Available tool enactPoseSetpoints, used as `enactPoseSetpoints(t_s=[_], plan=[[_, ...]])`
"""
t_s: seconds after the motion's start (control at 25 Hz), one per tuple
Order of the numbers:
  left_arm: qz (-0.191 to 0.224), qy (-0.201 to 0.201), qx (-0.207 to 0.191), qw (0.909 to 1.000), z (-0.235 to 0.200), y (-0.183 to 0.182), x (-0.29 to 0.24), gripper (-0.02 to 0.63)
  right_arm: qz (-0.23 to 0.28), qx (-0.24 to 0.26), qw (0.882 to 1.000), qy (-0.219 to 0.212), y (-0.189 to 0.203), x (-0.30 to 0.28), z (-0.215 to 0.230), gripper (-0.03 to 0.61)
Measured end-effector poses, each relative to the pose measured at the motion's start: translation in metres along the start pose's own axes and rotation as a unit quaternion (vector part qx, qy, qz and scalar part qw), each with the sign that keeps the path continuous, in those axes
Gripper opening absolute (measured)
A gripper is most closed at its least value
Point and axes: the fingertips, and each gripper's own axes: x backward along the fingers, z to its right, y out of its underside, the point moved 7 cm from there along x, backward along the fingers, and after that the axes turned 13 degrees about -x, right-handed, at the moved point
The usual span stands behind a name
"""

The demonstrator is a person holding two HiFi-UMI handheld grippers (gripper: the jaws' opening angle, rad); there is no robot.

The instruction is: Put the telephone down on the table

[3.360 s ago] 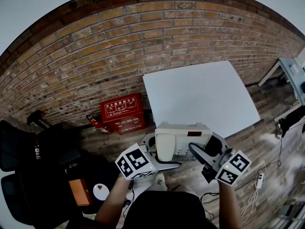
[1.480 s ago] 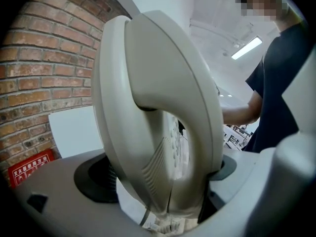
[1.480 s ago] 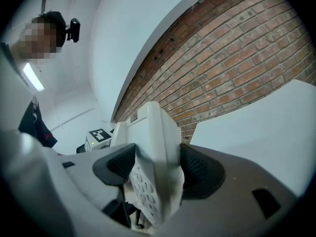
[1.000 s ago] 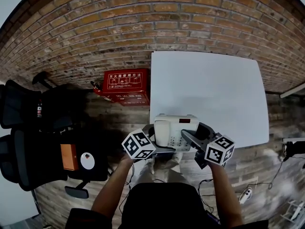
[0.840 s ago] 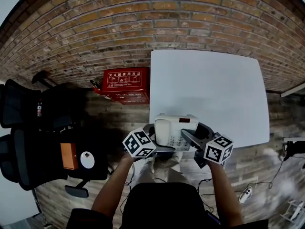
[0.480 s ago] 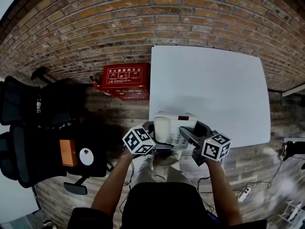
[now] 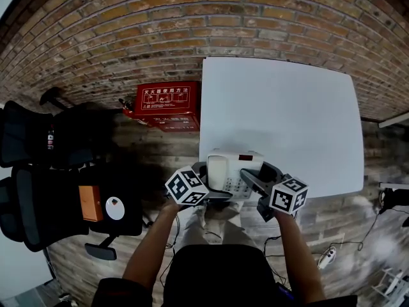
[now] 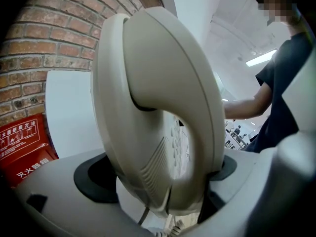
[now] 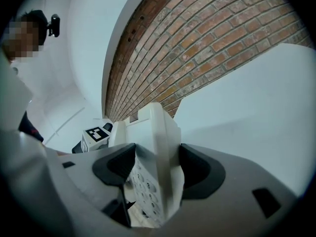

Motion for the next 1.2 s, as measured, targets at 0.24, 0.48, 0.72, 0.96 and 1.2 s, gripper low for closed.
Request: enactPoseSetpoints(t_s=[0.24, 0.48, 0.72, 0.96, 1.2], plan=[[-0.005, 0.003, -0.001, 1.0, -0.006, 0.005, -0.003, 0.505, -0.011, -0.001, 1.0, 0.006, 0.0, -0.006, 0.005, 0.27], [0.009, 0.013, 0.018, 0.9997, -0.012, 0.011, -0.006, 0.505, -0.016, 0.0, 1.0, 0.014, -0.001, -0.012, 0.009, 0.27], [0.017, 0.025, 0.036, 0.9989, -0.018, 0.014, -0.007, 0.505, -0.019, -0.003, 1.0, 0.022, -0.003, -0.017, 0.011, 0.269], [0.014, 0.04, 0.047, 0.998, -0.024, 0.016, -0.008, 0.505, -0.02, -0.016, 0.999, 0.03, -0.004, -0.023, 0.016, 0.27], [0.013, 0.056, 0.063, 0.9963, -0.03, 0.018, -0.01, 0.505, -0.021, -0.036, 0.998, 0.036, -0.004, -0.027, 0.024, 0.27]])
